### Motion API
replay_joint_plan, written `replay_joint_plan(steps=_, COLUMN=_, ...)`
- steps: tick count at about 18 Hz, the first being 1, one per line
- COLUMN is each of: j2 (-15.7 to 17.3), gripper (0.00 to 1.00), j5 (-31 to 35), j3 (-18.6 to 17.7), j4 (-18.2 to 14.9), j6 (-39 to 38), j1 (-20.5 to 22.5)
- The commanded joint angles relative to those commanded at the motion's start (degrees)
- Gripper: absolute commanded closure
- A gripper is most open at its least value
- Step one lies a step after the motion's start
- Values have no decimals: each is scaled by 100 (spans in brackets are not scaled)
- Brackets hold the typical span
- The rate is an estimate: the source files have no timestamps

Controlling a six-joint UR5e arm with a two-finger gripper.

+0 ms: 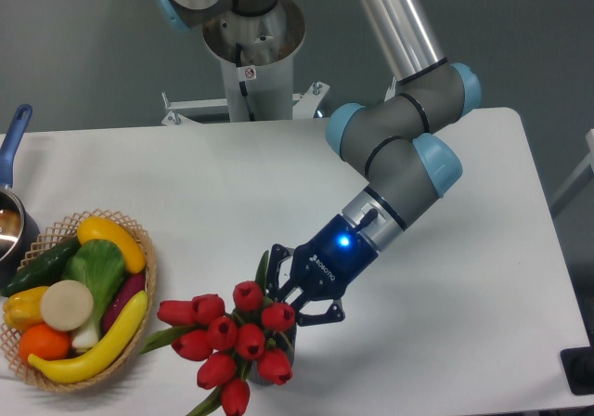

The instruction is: Insert the flowers into the vase

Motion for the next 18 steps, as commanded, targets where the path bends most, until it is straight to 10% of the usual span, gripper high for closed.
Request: replay_joint_plan(steps=18, j2=475, gripper=0, j5=-44, j3=-580, j4=9, j6=0, j1=667)
